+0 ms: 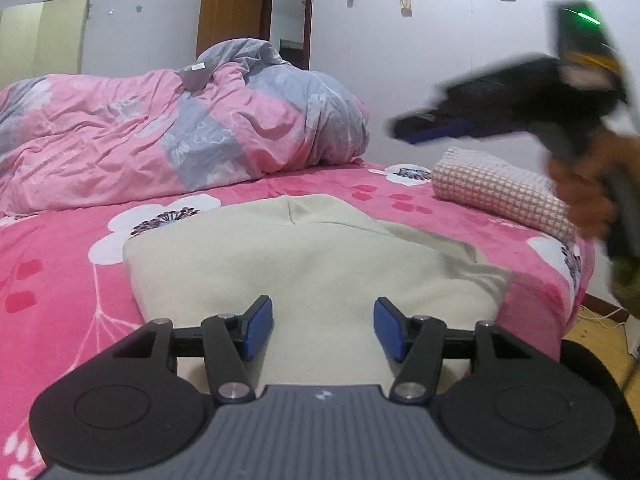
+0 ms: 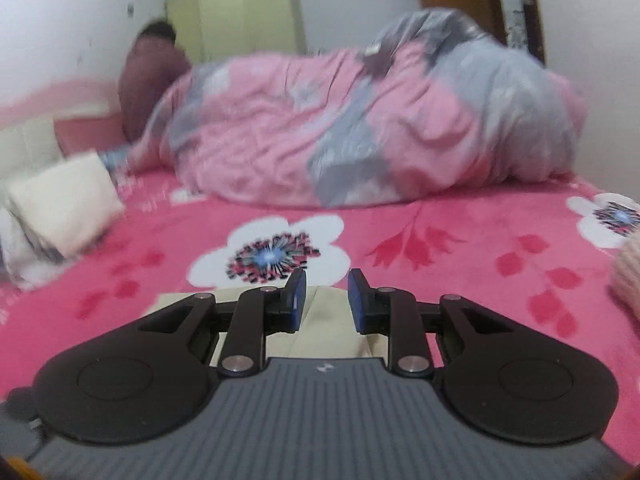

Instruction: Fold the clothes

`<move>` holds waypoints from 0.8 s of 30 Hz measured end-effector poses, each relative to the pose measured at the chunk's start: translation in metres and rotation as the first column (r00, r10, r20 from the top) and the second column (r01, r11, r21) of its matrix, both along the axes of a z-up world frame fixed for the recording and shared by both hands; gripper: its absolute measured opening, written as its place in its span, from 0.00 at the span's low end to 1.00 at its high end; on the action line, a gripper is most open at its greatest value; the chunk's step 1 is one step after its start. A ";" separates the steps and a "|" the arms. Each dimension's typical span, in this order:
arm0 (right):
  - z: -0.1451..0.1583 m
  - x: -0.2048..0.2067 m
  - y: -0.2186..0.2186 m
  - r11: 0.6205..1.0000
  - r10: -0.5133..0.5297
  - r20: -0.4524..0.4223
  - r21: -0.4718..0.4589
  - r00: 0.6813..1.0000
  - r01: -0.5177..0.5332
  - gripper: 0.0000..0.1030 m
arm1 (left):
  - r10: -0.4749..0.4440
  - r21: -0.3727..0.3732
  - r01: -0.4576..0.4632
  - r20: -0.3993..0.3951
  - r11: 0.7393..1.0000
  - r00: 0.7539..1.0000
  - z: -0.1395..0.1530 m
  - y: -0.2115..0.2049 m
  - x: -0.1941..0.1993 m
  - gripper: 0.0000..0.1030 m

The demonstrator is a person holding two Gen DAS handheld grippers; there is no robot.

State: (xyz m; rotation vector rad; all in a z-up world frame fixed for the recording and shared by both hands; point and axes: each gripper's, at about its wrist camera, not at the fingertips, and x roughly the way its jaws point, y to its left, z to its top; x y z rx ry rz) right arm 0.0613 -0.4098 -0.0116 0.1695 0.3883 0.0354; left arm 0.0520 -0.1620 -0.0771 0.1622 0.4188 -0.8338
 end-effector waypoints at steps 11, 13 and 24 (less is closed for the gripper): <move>-0.061 -0.091 0.027 0.991 0.108 -0.051 0.081 0.993 -0.103 0.22 | 0.013 0.136 -0.017 0.035 0.991 0.999 -0.002 -0.016 -0.024 0.57; -0.070 -0.093 0.034 0.993 0.111 -0.071 0.056 0.991 -0.107 0.23 | 0.014 0.127 -0.019 0.040 0.992 0.999 -0.002 -0.016 -0.024 0.57; -0.072 -0.121 0.040 0.992 0.104 0.009 0.063 0.994 -0.105 0.24 | 0.080 0.161 -0.091 0.077 0.983 0.994 0.005 0.007 -0.048 0.56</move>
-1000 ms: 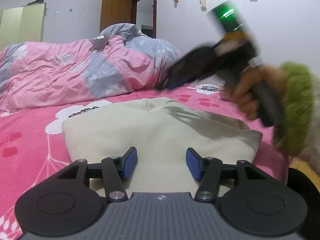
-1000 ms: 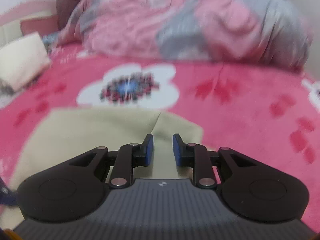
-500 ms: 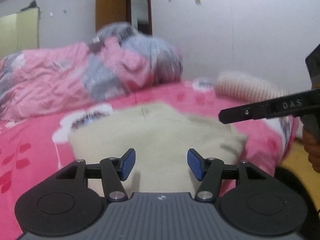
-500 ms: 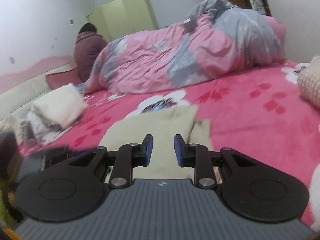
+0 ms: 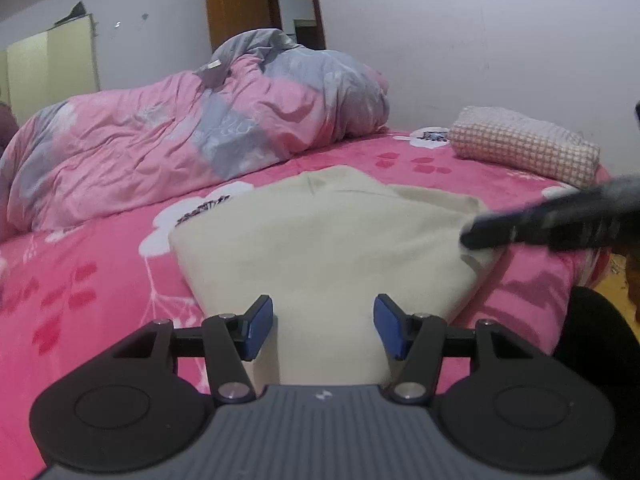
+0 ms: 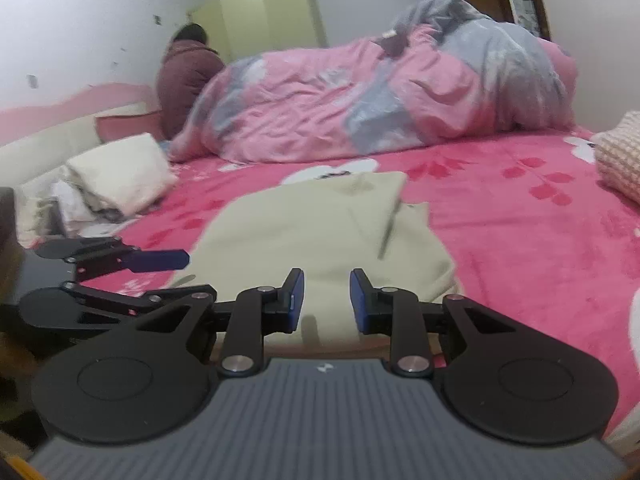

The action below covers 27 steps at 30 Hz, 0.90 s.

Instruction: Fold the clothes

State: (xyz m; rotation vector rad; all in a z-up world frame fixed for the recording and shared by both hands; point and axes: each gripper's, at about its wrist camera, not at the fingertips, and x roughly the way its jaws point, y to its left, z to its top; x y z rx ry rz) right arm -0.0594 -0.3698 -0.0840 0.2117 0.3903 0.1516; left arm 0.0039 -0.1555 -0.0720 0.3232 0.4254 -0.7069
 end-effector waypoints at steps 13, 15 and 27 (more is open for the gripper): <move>-0.014 0.014 0.017 0.995 -0.001 -0.067 -0.095 0.998 -0.005 0.24 | 0.000 -0.094 -0.004 -0.043 0.996 0.999 0.006 0.028 -0.004 0.56; -0.009 0.013 0.018 0.995 -0.007 -0.060 -0.100 0.998 0.001 0.24 | -0.004 -0.087 0.001 -0.034 0.996 0.999 0.010 0.037 -0.008 0.57; -0.003 0.033 0.019 0.997 -0.023 -0.031 -0.071 0.999 0.021 0.24 | -0.043 0.121 0.028 0.121 0.992 0.992 -0.012 0.023 -0.040 0.63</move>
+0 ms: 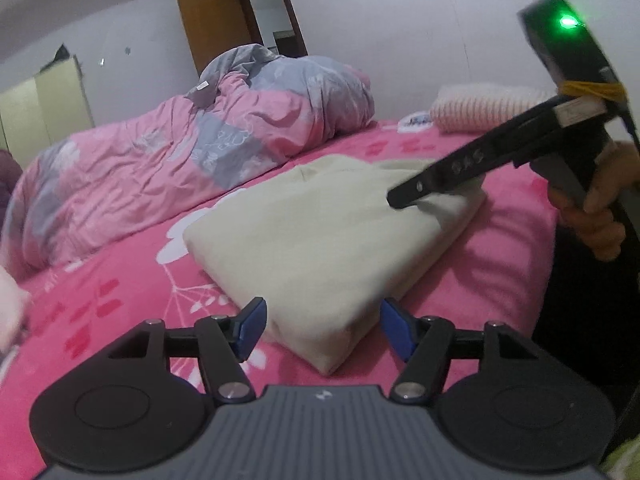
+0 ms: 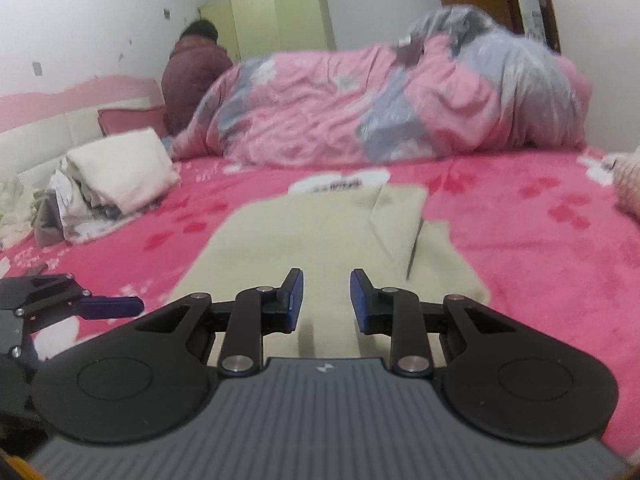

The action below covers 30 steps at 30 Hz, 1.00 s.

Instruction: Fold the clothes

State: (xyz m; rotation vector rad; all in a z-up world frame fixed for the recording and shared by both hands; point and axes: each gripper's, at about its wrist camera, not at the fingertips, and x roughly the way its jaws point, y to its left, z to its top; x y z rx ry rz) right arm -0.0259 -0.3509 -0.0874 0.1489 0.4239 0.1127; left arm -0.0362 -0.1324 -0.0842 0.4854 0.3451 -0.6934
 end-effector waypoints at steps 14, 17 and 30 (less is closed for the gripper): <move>-0.008 0.014 0.003 1.000 0.002 -0.035 -0.014 0.999 -0.003 0.26 | 0.077 -0.039 -0.080 -0.062 0.996 0.995 0.006 0.027 0.010 0.63; -0.009 0.015 0.003 1.000 0.004 -0.035 -0.016 0.999 -0.005 0.26 | 0.063 -0.037 -0.067 -0.091 0.997 0.994 0.011 0.031 0.011 0.63; -0.013 0.014 0.001 1.000 0.003 -0.019 0.008 1.000 -0.003 0.27 | 0.035 -0.245 -0.072 -0.153 0.967 0.988 0.045 0.021 0.041 0.70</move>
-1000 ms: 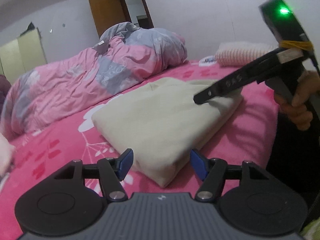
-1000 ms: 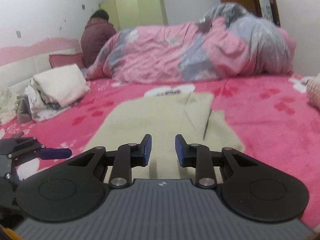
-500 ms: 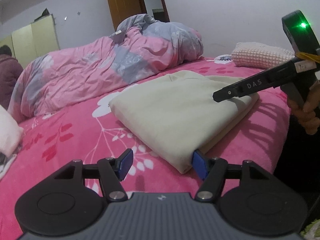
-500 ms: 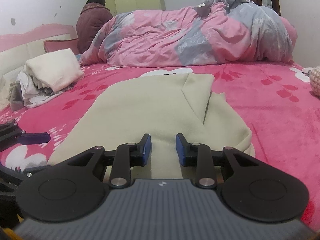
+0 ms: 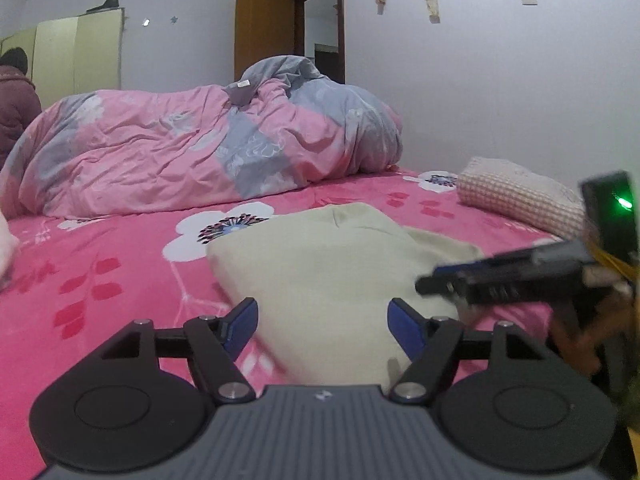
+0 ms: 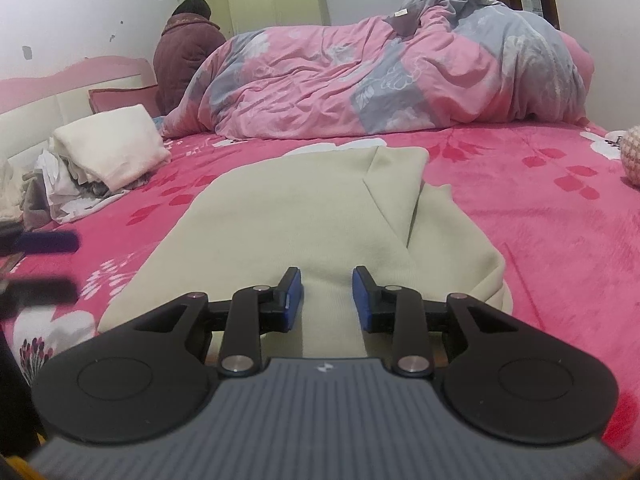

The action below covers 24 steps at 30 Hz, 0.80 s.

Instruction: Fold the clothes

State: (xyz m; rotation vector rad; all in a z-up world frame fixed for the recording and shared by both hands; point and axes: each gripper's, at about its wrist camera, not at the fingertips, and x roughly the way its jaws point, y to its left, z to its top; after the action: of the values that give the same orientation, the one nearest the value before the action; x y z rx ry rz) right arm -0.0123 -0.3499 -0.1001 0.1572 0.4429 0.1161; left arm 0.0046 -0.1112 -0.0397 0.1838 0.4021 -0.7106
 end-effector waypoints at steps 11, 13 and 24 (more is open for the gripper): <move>-0.002 -0.001 0.000 1.000 0.004 0.004 0.007 1.000 -0.004 0.28 | 0.025 0.059 -0.022 -0.055 0.998 0.998 -0.024 -0.056 0.033 0.57; -0.003 -0.002 0.001 1.000 0.002 0.010 0.004 1.000 -0.002 0.28 | 0.029 0.070 -0.026 -0.049 0.997 0.998 -0.027 -0.058 0.032 0.57; 0.002 -0.016 -0.010 0.992 -0.055 0.069 0.115 0.996 0.047 0.33 | 0.024 0.101 -0.020 -0.036 0.995 0.999 -0.029 -0.061 0.031 0.57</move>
State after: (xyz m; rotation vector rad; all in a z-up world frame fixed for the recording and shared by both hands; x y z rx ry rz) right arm -0.0282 -0.3594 -0.0977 0.2749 0.3604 0.0961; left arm 0.0355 -0.1724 -0.0691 0.2608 0.4753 -0.6736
